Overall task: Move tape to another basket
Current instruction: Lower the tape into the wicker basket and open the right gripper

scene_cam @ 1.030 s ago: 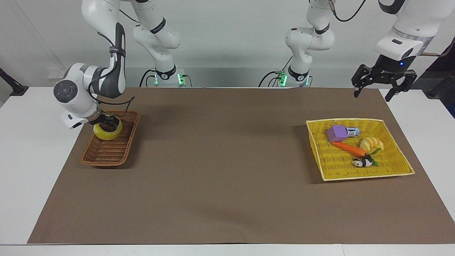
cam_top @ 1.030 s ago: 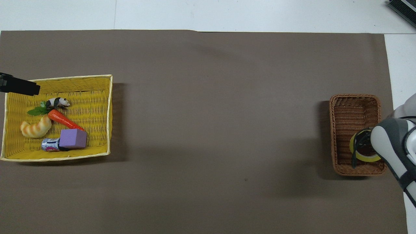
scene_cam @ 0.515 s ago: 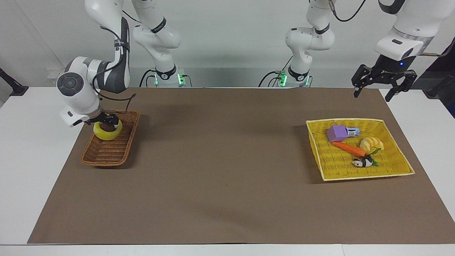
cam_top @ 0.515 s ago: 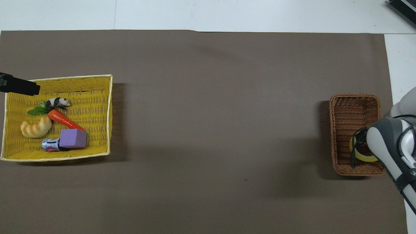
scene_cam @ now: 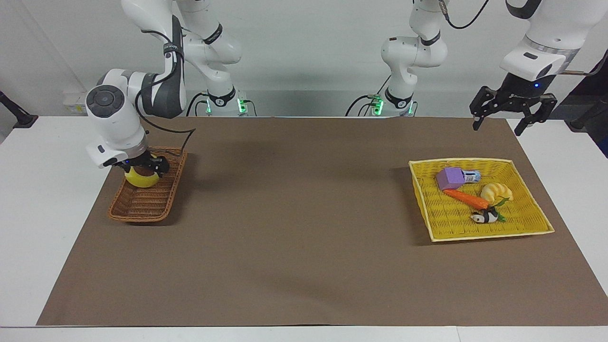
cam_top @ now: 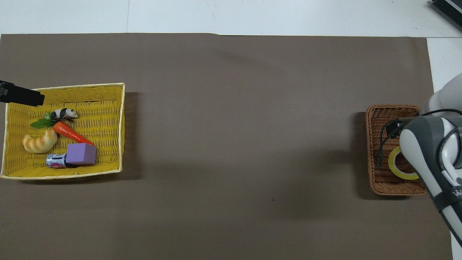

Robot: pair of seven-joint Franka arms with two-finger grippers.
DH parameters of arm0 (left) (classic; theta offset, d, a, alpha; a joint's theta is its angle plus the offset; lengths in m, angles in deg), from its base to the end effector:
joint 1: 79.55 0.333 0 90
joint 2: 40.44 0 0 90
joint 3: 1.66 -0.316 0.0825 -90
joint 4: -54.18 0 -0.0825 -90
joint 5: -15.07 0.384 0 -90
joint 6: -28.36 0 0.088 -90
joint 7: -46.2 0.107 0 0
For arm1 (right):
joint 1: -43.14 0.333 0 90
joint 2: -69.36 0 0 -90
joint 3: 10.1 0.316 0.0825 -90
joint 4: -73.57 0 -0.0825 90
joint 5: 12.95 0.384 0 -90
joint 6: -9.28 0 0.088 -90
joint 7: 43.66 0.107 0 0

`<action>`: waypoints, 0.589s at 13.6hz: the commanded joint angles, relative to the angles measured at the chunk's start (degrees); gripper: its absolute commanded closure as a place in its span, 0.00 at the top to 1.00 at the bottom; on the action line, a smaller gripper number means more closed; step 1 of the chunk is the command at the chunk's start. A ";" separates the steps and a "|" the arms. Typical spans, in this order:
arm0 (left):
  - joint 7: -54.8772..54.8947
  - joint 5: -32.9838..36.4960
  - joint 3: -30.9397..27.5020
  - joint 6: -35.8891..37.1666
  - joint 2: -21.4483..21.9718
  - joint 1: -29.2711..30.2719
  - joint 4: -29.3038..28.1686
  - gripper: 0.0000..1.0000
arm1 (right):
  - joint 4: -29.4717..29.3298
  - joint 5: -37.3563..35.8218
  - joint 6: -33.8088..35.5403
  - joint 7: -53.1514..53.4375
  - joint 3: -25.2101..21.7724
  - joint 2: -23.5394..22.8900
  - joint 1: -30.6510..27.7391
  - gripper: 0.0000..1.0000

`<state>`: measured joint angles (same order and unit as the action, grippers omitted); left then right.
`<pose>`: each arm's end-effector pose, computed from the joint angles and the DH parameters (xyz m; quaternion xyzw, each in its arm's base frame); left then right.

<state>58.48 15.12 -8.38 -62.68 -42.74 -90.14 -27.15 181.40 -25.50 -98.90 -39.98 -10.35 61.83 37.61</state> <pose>0.5672 -0.0399 0.6754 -0.9880 0.1404 -0.0644 0.0075 0.5757 -0.0744 0.4300 0.9920 -0.0414 -0.0641 0.1006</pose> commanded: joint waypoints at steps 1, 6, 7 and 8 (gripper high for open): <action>0.64 1.09 0.39 1.12 -0.07 0.49 0.90 1.00 | -2.88 2.52 0.33 3.51 0.25 -1.79 1.48 1.00; 0.64 1.09 0.39 1.12 0.01 0.40 0.90 1.00 | -4.56 5.51 0.33 6.43 0.34 -1.79 4.30 1.00; 0.64 1.09 0.39 1.12 0.01 0.40 0.90 1.00 | -4.73 7.25 0.33 6.43 0.34 -1.62 4.30 1.00; 0.64 1.09 0.39 1.12 0.01 0.40 0.90 1.00 | -5.52 9.10 0.25 6.26 0.25 -1.35 4.30 1.00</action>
<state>58.48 15.12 -8.38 -62.68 -42.74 -90.14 -27.15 177.73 -19.67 -98.92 -34.06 -10.04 60.76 42.24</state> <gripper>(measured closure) 0.000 0.000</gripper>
